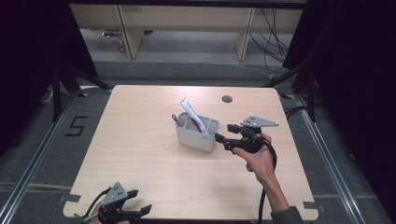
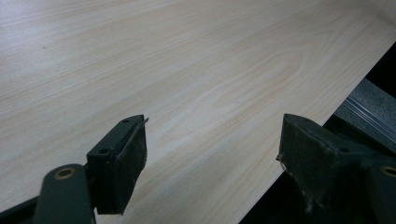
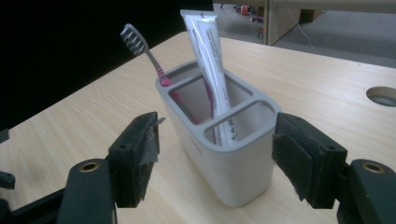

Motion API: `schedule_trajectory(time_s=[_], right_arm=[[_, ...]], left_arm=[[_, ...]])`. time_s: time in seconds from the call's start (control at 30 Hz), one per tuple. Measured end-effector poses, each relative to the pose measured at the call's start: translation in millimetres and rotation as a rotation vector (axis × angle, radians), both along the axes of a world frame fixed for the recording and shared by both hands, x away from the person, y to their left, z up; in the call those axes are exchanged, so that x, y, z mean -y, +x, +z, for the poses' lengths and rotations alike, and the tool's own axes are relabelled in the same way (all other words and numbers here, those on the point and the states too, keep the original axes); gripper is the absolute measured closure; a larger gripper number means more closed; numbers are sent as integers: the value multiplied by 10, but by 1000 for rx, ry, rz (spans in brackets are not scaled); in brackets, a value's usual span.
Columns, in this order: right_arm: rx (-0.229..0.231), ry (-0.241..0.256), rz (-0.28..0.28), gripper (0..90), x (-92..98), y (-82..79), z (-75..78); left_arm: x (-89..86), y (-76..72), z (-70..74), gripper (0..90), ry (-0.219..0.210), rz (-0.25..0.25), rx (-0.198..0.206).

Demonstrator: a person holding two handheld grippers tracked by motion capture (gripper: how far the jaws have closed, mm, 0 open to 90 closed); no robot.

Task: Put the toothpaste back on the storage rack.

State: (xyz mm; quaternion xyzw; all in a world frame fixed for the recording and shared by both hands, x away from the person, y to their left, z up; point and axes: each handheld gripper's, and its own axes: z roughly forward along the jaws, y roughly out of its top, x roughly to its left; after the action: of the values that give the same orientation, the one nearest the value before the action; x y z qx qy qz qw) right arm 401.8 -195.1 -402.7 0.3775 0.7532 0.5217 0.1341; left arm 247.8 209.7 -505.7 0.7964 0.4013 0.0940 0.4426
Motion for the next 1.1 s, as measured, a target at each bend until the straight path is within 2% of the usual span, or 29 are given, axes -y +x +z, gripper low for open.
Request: schedule_trajectory(time_s=[0.13, 0.2, 0.27, 0.3, 0.37, 0.43, 0.5, 0.57, 0.63, 0.67, 0.7, 0.77, 0.8, 0.83, 0.87, 0.9, 0.93, 1.0, 1.03, 1.07, 1.1], right_arm=[[-8, -18, -10, 310, 53, -89, -29], [-15, -11, -3, 303, 79, -129, -49], [-22, -11, -13, 300, 104, -163, -64], [-6, -23, -23, 297, 128, -176, -74], [-31, -8, -19, 295, 150, -211, -98], [-26, -17, -31, 291, 170, -236, -118], [-40, -18, -27, 280, 190, -253, -145], [-24, -33, -28, 279, 222, -268, -170], [-50, -25, -35, 278, 238, -305, -182], [-33, -24, -41, 277, 245, -311, -197], [-38, -36, -36, 275, 268, -326, -207], [-68, -25, -48, 272, 284, -371, -219], [-33, -45, -39, 270, 310, -364, -226], [-56, -33, -51, 269, 322, -399, -226], [-46, -38, -35, 269, 342, -395, -232], [-52, -43, -55, 267, 360, -431, -230], [-65, -27, -60, 265, 360, -455, -234], [-41, -48, -54, 256, 398, -481, -265], [-51, -37, -63, 247, 404, -514, -280], [-66, -34, -60, 237, 411, -532, -286], [-61, -44, -65, 232, 426, -544, -301]], left_arm=[[-2, -4, 10, 230, 1, 7, 1], [-7, -6, 17, 229, 8, 5, 4], [-6, -4, 12, 229, -10, 7, 10], [-7, -4, 15, 229, -11, 10, 10], [-9, -5, 21, 229, -6, 11, 8], [-20, -5, 26, 228, 8, -3, 9], [-16, -3, 25, 228, 3, 2, 10], [-12, -3, 23, 228, -11, 10, 10], [-6, 2, 22, 228, -15, 11, 6], [-9, 4, 13, 228, -8, 4, 11], [-2, 0, 11, 228, -10, 6, 10], [-2, -9, 17, 228, -9, 4, 7], [-15, -10, 22, 228, 1, 2, 5], [-19, -9, 22, 228, 1, 2, 5], [-16, -10, 15, 228, -8, 7, 6], [-18, -10, 13, 228, -9, 7, 7], [-18, -8, 6, 228, -14, 8, 14], [-13, -11, 12, 228, -9, 9, 4], [-11, -14, 12, 228, -8, 9, 4], [-32, -8, 18, 228, 23, -1, 7], [-14, -17, 14, 228, -6, 8, 5]])
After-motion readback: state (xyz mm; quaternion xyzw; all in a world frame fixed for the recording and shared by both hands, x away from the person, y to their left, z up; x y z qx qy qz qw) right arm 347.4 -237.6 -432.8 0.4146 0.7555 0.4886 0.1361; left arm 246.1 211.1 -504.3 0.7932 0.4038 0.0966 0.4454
